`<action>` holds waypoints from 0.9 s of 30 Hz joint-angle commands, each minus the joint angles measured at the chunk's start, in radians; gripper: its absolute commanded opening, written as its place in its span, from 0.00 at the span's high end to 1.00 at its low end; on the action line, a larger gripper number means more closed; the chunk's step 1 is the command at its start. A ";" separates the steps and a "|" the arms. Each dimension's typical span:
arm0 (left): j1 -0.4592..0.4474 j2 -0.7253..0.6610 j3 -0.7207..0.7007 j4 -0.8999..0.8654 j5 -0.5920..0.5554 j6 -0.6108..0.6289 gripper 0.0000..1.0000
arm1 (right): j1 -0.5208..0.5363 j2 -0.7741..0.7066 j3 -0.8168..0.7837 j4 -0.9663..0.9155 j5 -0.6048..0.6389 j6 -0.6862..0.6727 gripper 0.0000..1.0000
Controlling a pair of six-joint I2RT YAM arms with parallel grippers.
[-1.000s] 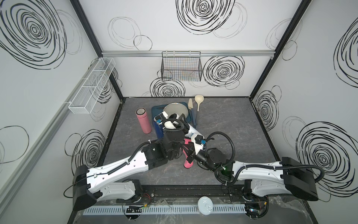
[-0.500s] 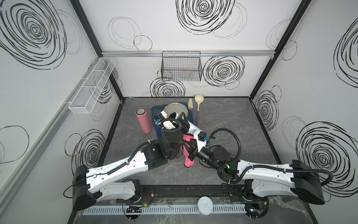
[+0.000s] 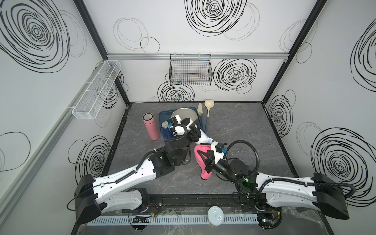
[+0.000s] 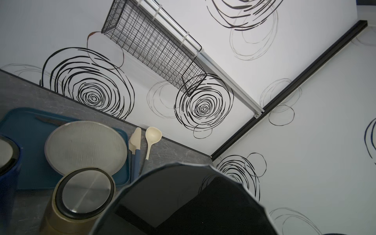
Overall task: Wipe the surface of the thermos
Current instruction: Wipe the dirt from the surface of the thermos.
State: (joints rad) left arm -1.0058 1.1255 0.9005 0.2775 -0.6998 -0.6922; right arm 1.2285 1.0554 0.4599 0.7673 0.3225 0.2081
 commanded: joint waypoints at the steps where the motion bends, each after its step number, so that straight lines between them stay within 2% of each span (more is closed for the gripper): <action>1: -0.017 -0.040 0.004 0.078 0.109 0.092 1.00 | -0.012 0.003 0.075 0.048 0.052 -0.026 1.00; 6: -0.010 -0.035 -0.040 0.193 0.146 0.204 1.00 | -0.037 -0.010 -0.063 0.079 0.161 0.057 1.00; 8: 0.000 -0.024 -0.042 0.216 0.169 0.233 1.00 | -0.043 -0.062 -0.158 0.092 0.204 0.093 1.00; 11: 0.013 -0.009 -0.049 0.263 0.219 0.264 1.00 | -0.046 -0.144 -0.209 0.050 0.243 0.113 1.00; 15: 0.021 -0.011 -0.078 0.333 0.288 0.344 1.00 | -0.047 -0.190 -0.144 0.008 0.168 0.075 1.00; 19: 0.029 -0.030 -0.138 0.436 0.355 0.415 1.00 | -0.047 -0.138 -0.032 -0.001 0.059 0.026 1.00; 21: 0.035 -0.041 -0.167 0.489 0.372 0.440 1.00 | -0.052 -0.096 -0.013 0.021 0.052 0.025 1.00; 24: 0.048 -0.052 -0.191 0.530 0.450 0.482 1.00 | -0.085 -0.030 -0.041 0.040 0.062 0.081 1.00; 27: 0.050 -0.062 -0.216 0.557 0.564 0.570 1.00 | -0.115 0.001 -0.143 0.076 0.112 0.169 1.00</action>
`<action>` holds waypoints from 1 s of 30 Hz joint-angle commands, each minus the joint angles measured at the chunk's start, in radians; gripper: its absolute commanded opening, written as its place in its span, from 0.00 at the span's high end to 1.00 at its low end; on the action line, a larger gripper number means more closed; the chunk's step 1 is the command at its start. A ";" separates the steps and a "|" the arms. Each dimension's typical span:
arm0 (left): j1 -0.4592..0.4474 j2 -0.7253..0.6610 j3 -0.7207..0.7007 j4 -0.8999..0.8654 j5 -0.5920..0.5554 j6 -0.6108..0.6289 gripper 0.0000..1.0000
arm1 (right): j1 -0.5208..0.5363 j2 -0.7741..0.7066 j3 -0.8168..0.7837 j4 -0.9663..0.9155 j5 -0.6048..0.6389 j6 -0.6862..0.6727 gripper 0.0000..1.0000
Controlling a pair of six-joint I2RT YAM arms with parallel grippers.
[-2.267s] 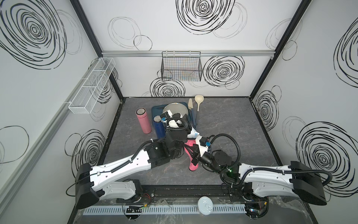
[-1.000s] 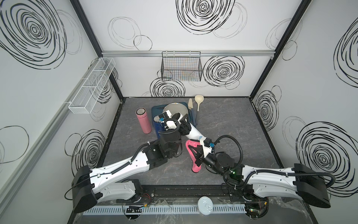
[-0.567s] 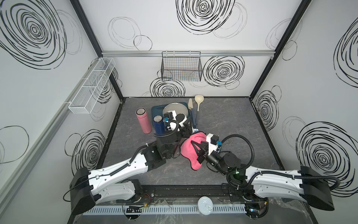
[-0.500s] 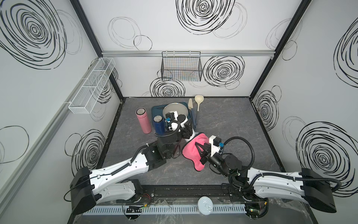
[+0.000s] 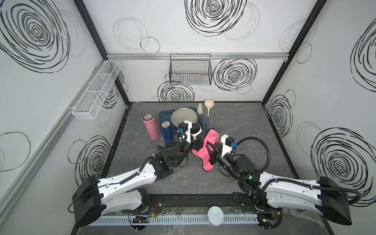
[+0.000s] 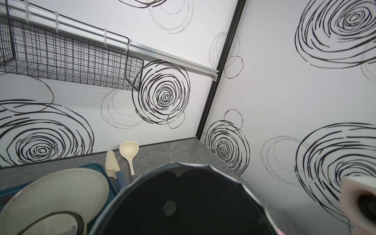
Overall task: Wipe the surface of the thermos
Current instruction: Wipe the dirt from the surface of the thermos.
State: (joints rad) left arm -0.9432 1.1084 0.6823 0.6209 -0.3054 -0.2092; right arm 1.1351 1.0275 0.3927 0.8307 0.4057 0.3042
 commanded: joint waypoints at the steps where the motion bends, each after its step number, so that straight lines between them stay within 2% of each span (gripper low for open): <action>1: -0.012 -0.051 -0.015 0.240 0.197 0.113 1.00 | -0.020 0.026 -0.116 0.020 0.067 0.099 1.00; 4: -0.010 -0.069 -0.069 0.311 0.250 0.172 1.00 | -0.021 -0.038 -0.180 -0.019 0.133 0.137 1.00; 7: -0.008 -0.072 -0.093 0.336 0.286 0.231 1.00 | -0.026 -0.163 -0.160 -0.110 0.134 0.106 1.00; 10: -0.004 -0.059 -0.099 0.350 0.301 0.292 1.00 | -0.035 -0.285 -0.078 -0.218 0.062 0.050 1.00; 13: 0.001 -0.043 -0.116 0.367 0.360 0.383 1.00 | -0.037 -0.339 0.041 -0.359 -0.049 0.013 1.00; 17: 0.001 -0.015 -0.168 0.432 0.419 0.499 1.00 | -0.020 -0.325 0.166 -0.480 -0.172 0.009 1.00; 21: -0.001 0.011 -0.176 0.418 0.458 0.573 1.00 | 0.021 -0.299 0.215 -0.498 -0.218 0.000 1.00; 26: -0.003 0.038 -0.170 0.424 0.423 0.596 1.00 | 0.035 -0.280 0.237 -0.472 -0.307 -0.020 1.00; 30: -0.003 0.032 -0.161 0.418 0.441 0.583 1.00 | 0.036 -0.210 0.246 -0.492 -0.275 -0.002 1.00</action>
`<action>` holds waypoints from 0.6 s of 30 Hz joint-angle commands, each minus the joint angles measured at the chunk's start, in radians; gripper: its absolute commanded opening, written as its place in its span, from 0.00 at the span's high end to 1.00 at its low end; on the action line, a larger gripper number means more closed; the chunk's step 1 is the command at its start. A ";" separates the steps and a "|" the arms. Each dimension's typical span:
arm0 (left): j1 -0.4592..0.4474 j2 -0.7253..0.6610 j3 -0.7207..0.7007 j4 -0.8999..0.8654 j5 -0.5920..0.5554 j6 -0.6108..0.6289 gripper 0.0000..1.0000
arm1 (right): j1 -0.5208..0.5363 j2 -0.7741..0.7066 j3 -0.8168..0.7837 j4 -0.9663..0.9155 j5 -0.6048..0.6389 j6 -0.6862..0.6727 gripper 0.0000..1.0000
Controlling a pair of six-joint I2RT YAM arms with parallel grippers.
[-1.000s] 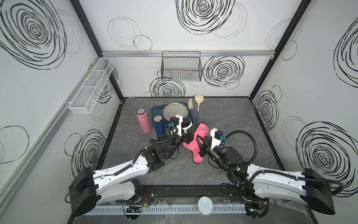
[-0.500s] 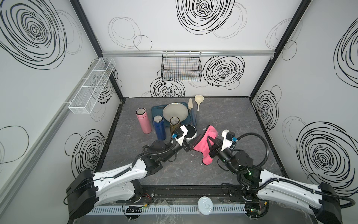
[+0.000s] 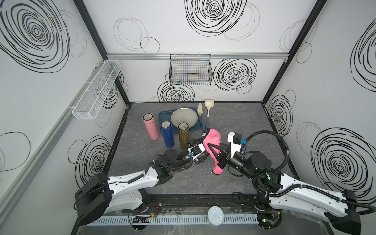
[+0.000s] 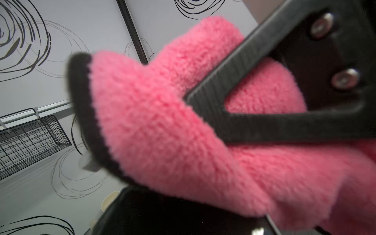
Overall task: Wipe the surface of the thermos
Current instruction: Wipe the dirt from the surface of the thermos.
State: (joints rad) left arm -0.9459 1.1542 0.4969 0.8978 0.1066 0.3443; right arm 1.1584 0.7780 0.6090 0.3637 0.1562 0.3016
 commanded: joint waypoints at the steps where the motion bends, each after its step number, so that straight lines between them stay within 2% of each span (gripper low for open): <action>1: -0.002 -0.021 0.022 0.141 0.034 0.024 1.00 | 0.011 0.060 0.025 -0.033 -0.004 0.014 1.00; 5: -0.007 -0.044 0.017 0.120 0.051 0.031 1.00 | 0.008 0.113 0.024 -0.080 0.035 0.062 1.00; 8: -0.016 -0.041 0.024 0.084 0.045 0.063 1.00 | -0.014 0.151 0.083 -0.187 0.090 0.103 1.00; 11: -0.035 -0.032 0.026 0.075 -0.010 0.103 1.00 | -0.033 0.185 0.123 -0.221 0.037 0.103 1.00; 15: -0.014 -0.036 0.032 0.105 -0.078 0.051 1.00 | -0.006 0.245 0.129 -0.235 -0.012 0.076 1.00; 18: 0.014 -0.035 0.038 0.125 -0.097 -0.022 1.00 | -0.004 0.248 0.065 -0.222 -0.030 0.087 1.00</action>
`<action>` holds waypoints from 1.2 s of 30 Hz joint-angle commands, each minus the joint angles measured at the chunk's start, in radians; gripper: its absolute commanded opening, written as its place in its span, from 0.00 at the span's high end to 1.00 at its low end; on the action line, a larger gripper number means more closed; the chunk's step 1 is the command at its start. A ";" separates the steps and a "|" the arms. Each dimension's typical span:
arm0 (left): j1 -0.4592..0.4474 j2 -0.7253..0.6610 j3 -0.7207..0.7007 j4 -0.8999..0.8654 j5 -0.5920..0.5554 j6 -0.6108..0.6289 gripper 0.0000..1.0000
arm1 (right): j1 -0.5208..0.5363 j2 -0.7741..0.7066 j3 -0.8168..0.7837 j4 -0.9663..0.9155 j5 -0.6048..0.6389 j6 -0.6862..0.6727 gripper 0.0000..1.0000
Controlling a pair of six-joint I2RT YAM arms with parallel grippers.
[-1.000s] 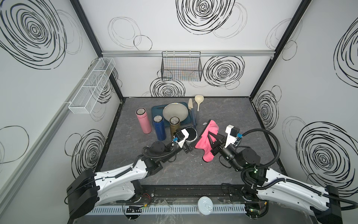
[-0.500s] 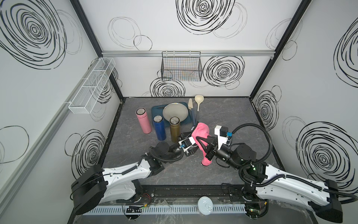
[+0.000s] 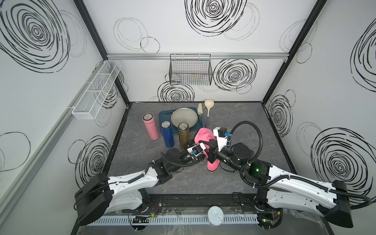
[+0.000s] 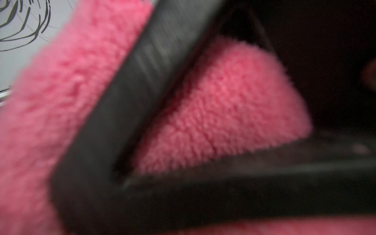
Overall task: Wipe the surface of the thermos
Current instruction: Wipe the dirt from the surface of the thermos.
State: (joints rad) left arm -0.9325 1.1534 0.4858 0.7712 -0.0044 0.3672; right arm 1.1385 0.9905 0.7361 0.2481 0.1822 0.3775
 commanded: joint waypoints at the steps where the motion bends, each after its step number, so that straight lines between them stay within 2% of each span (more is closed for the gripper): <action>1: 0.004 -0.032 0.052 0.255 0.005 -0.060 1.00 | 0.016 0.023 -0.093 -0.099 -0.062 0.021 1.00; 6: 0.006 -0.017 0.065 0.245 0.006 -0.074 1.00 | 0.017 -0.106 -0.209 -0.096 -0.076 0.047 1.00; 9: 0.004 -0.014 0.062 0.246 0.053 -0.067 1.00 | 0.016 -0.148 -0.222 -0.094 -0.073 0.037 1.00; 12: -0.017 -0.018 0.068 0.212 0.107 -0.021 1.00 | 0.015 -0.086 -0.188 -0.066 -0.101 0.033 1.00; 14: -0.040 -0.023 0.069 0.194 0.102 0.016 1.00 | 0.018 -0.004 -0.144 -0.064 -0.141 0.024 1.00; 17: -0.057 -0.037 0.068 0.184 0.109 0.035 1.00 | 0.015 0.075 -0.121 -0.066 -0.107 0.024 1.00; 22: -0.068 -0.073 0.052 0.186 0.141 0.023 1.00 | -0.105 -0.013 -0.208 -0.047 -0.134 0.089 1.00; 24: -0.070 -0.087 0.041 0.193 0.137 0.020 1.00 | -0.124 -0.057 -0.239 -0.040 -0.147 0.095 1.00; 27: -0.069 -0.099 0.033 0.202 0.121 0.014 1.00 | -0.079 -0.052 -0.231 -0.039 -0.144 0.077 1.00; 31: -0.064 -0.090 0.043 0.198 0.098 0.013 1.00 | 0.046 0.010 -0.166 -0.057 -0.097 0.012 1.00; 34: -0.058 -0.079 0.049 0.199 0.079 0.001 1.00 | 0.038 0.012 -0.169 -0.054 -0.066 0.017 1.00; 36: -0.055 -0.079 0.051 0.199 0.083 -0.008 1.00 | -0.007 -0.013 -0.192 -0.050 -0.071 0.041 1.00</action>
State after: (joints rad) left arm -0.9627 1.1236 0.4664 0.6495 0.0086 0.3557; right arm 1.1564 0.9524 0.5919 0.3489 0.0982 0.4145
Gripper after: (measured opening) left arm 0.680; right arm 0.092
